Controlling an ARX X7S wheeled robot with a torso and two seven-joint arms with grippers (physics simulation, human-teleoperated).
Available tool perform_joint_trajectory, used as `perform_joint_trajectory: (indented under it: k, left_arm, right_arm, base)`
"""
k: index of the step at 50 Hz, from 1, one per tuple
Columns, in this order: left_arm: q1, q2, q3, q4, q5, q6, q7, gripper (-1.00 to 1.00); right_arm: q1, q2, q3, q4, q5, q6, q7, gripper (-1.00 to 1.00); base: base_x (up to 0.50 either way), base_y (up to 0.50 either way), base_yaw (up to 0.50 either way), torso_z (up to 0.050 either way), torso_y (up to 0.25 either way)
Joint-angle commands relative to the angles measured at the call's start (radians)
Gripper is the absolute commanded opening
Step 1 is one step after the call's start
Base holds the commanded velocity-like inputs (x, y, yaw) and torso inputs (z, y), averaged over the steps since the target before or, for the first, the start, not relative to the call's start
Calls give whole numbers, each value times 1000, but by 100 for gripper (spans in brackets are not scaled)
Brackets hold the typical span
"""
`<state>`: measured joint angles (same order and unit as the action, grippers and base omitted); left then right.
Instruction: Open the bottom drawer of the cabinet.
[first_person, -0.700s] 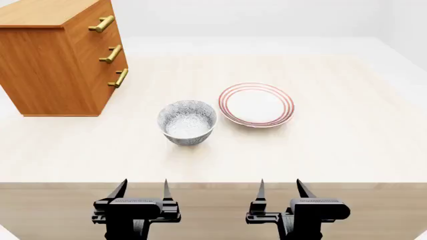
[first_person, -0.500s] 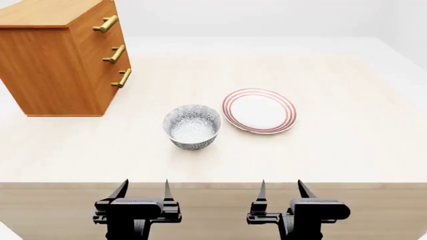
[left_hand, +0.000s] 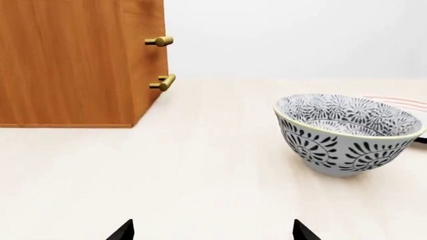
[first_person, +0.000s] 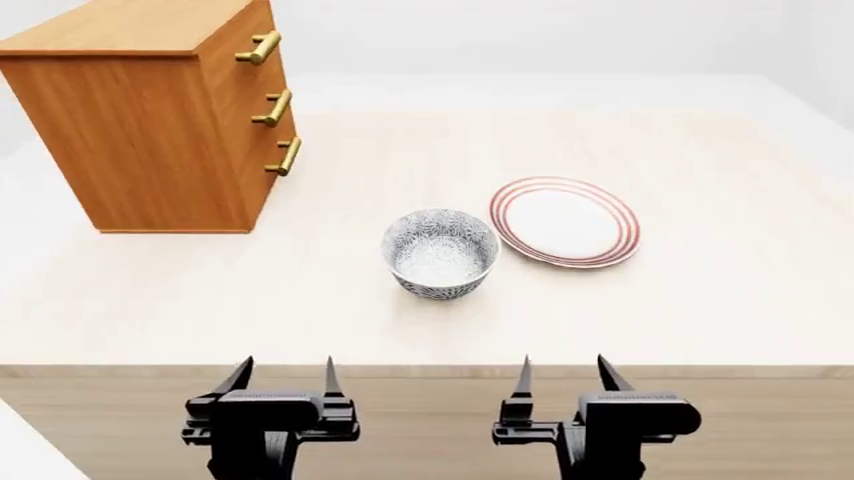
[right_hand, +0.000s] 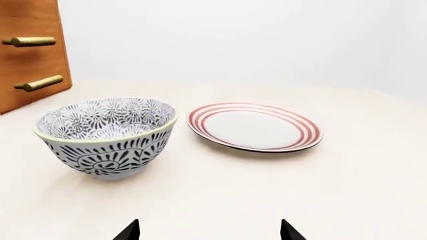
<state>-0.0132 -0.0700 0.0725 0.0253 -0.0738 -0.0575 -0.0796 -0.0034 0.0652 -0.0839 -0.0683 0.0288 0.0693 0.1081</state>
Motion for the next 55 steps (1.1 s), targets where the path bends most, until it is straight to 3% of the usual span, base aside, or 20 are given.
perform_joint_trajectory:
  k: [1,3,5,17,55]
  left_arm:
    - [-44,-49,11,324,-47,-316,-28,100]
    - [-57,-64,14,429,-61,-405,-29,100]
    - [-53,-65,12,442,-70,-396,-26,100]
    - [-53,-66,32,337,-65,-320,-30,100]
    - [-60,-87,44,285,-86,-287,-66,100]
  right_arm:
    - [26,40,-6,-384,-1,326,34,100]
    - [48,47,-3,-490,-11,427,49,100]
    - [43,53,-6,-504,-1,421,41,100]
    - [41,61,-3,-417,22,378,50,100]
    - [47,90,-38,-392,31,359,90,100]
  base:
    - [0,0,0,0,0]
    - [0,0,0,0,0]
    - [387,0,0,0,0]
    - [445,-3,0,0,0]
    - [478,-2,0,0,0]
